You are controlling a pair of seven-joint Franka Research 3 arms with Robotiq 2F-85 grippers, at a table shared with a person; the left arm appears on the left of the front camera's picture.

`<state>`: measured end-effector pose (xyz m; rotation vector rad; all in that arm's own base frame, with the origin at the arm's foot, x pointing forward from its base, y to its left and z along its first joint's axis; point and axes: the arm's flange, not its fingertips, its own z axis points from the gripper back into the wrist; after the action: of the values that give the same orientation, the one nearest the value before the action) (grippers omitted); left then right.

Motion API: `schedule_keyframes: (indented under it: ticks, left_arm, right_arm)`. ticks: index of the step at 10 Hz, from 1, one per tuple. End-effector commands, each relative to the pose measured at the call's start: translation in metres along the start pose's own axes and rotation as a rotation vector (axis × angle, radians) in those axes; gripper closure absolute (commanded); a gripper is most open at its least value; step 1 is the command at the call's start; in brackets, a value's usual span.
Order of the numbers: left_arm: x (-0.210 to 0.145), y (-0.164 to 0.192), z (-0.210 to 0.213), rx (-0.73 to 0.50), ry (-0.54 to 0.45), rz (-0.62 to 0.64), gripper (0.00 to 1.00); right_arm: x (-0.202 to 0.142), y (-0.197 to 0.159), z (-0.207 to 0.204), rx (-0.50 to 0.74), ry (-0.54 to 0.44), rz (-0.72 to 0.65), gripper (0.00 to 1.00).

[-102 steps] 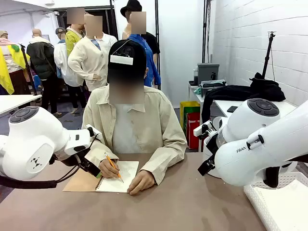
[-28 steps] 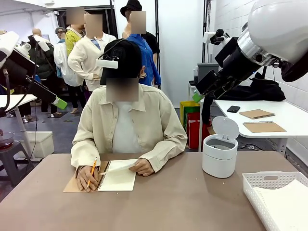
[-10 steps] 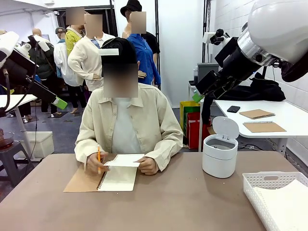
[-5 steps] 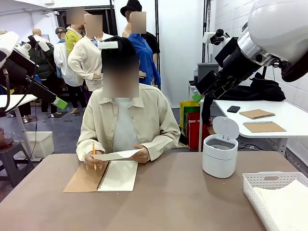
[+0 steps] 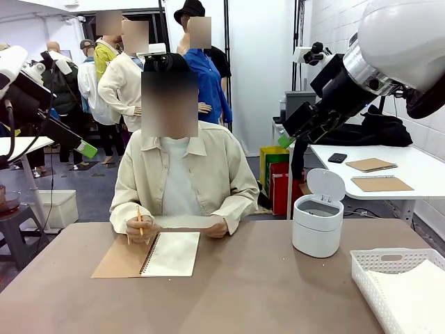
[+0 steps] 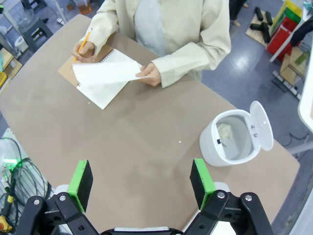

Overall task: Sort the paper based on its condition.
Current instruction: If a person hands you a paper, place it in the Organizing basket , and if it's crumpled, put it in the Trash can.

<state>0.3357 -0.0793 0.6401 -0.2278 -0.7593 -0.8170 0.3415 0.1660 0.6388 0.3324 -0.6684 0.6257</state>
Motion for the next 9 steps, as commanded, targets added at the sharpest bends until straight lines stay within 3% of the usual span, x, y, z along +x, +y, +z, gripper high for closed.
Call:
schedule_keyframes:
  ticks: [1, 9]
  left_arm:
    - [0.0001, -0.0002, 0.0, -0.007, -0.005, 0.004, 0.0]
    - [0.0001, -0.0002, 0.0, -0.007, -0.005, 0.004, 0.0]
  right_arm:
    - [0.0, 0.0001, -0.0001, 0.0, 0.0, 0.0, 0.0]
    - [0.0, 0.0001, -0.0001, 0.0, 0.0, 0.0, 0.0]
